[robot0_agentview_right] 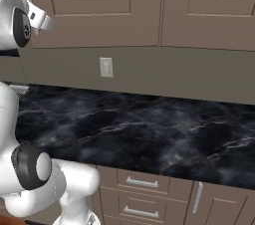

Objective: Open the cabinet, pick the kettle from the cabinet, and place it in the sink.

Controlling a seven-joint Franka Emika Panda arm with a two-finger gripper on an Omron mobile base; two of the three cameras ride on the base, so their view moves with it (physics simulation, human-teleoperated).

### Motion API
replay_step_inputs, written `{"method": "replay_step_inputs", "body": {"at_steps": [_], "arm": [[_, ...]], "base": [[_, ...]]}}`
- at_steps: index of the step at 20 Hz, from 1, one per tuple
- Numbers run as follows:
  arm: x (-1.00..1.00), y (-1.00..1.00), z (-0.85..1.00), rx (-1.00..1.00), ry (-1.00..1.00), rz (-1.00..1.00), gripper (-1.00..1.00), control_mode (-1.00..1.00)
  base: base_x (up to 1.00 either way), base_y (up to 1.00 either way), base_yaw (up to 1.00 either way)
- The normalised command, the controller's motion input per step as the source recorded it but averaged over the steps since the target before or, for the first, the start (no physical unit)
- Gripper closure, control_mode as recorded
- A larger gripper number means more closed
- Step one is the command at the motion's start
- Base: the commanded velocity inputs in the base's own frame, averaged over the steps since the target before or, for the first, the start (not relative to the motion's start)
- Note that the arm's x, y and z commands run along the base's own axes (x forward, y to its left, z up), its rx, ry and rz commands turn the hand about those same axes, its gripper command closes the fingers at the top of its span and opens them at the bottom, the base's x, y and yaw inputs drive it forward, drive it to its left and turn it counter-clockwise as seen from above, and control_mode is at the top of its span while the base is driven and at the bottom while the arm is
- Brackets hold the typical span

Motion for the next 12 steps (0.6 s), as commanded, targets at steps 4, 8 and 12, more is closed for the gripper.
{"method": "replay_step_inputs", "body": {"at_steps": [4, 8, 12], "arm": [[-0.46, 0.03, 0.00, 0.00, 0.00, 0.04, 1.00, -1.00], [-0.50, 0.00, 0.00, 0.00, 0.00, 0.08, 1.00, -1.00], [-0.53, 0.00, 0.00, 0.00, 0.00, 0.10, 1.00, -1.00]], "base": [[0.00, 0.00, 0.00], [0.00, 0.00, 0.00], [0.00, 0.00, 0.00]]}}
